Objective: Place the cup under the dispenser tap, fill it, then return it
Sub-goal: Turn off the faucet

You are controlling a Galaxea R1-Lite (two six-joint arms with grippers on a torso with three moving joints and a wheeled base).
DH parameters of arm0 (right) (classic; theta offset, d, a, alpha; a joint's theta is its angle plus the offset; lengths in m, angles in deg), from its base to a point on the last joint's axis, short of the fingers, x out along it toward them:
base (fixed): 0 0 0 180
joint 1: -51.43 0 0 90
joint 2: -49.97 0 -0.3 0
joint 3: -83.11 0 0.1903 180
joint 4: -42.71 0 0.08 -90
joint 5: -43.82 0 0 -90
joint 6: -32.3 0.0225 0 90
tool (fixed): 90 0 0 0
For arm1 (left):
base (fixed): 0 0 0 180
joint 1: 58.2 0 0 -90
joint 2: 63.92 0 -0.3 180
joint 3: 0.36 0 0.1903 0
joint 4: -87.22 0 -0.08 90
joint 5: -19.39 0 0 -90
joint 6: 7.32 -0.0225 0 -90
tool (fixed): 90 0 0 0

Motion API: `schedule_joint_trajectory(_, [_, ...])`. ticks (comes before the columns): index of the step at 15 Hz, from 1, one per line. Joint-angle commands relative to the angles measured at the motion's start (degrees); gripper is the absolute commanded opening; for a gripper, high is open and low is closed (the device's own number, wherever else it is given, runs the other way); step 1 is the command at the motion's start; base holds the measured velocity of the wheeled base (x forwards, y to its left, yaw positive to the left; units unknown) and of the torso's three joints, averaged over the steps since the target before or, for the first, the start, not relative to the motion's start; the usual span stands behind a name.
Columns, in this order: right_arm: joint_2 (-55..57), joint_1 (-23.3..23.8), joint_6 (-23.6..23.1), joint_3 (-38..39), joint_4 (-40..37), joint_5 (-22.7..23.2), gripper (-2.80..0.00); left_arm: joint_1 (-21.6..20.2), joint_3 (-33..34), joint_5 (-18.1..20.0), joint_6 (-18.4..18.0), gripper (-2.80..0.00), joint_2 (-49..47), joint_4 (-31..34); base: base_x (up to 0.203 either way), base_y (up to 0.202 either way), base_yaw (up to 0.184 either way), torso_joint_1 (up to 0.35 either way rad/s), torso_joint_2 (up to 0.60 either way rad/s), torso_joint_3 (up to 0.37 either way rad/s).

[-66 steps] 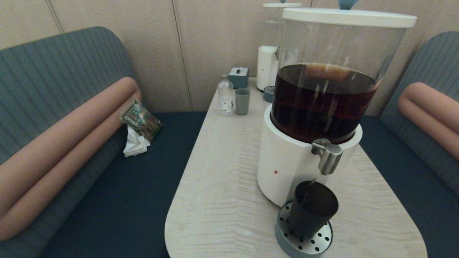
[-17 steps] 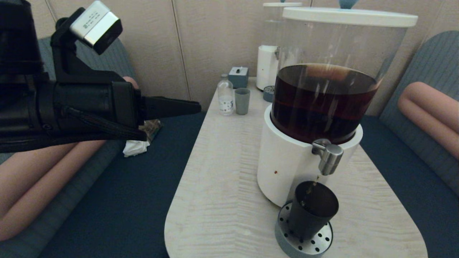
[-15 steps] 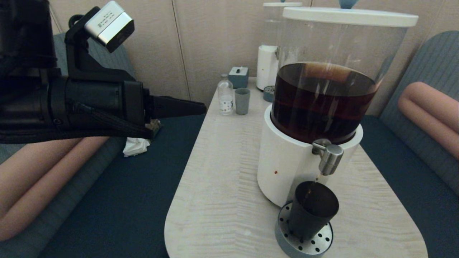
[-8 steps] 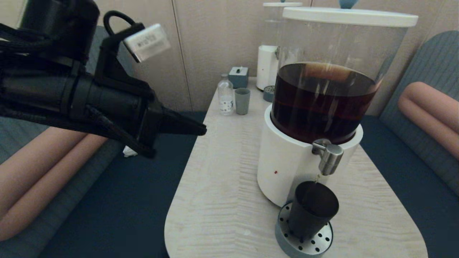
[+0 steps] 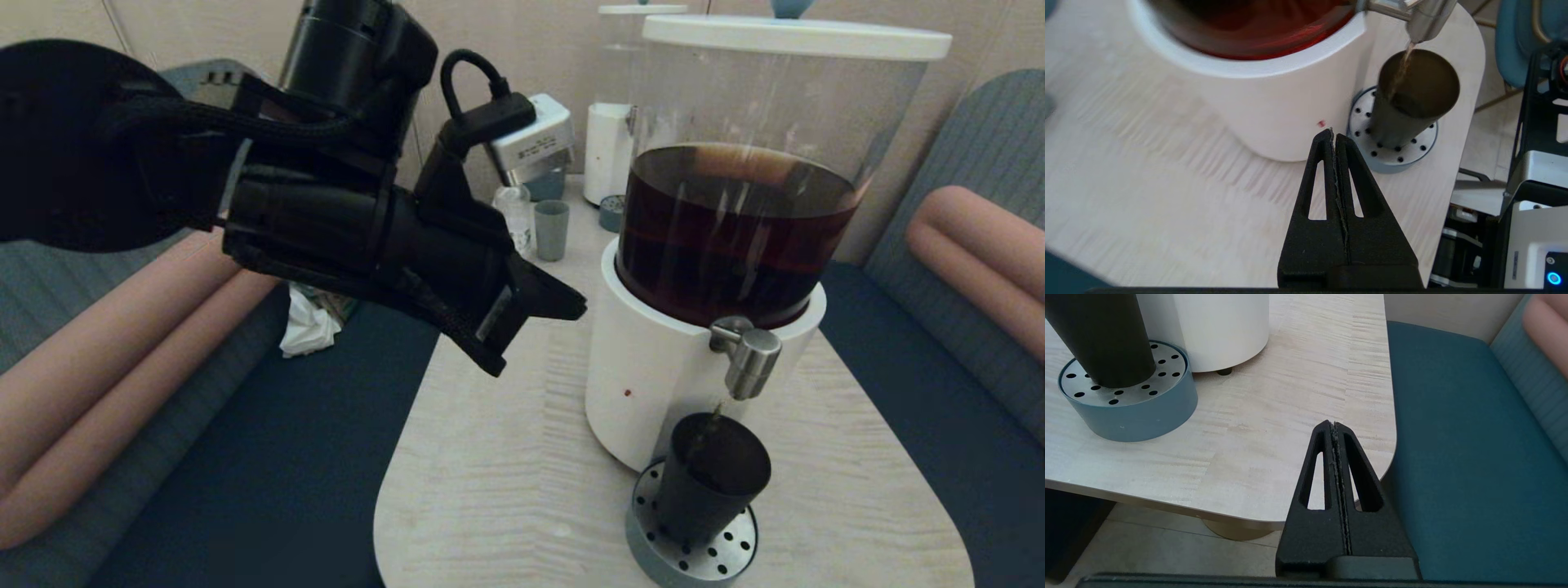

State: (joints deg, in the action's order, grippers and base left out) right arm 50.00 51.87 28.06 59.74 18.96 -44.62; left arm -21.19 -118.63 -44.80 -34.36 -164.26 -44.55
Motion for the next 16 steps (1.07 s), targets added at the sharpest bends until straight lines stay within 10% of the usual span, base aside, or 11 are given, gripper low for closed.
schedule_joint_trajectory(1, [-0.2,0.0,-0.1,0.0,0.0,0.0,-2.80,1.4,-0.4,0.0,0.0,-2.80,-1.9,0.0,0.000,0.000,0.000,0.000,0.00,0.000])
schedule_joint_trajectory(16, [-0.2,0.0,-0.1,0.0,0.0,0.0,-2.80,10.0,-4.5,-6.2,0.9,-2.80,-9.1,-5.6,0.000,0.000,0.000,0.000,0.00,0.000])
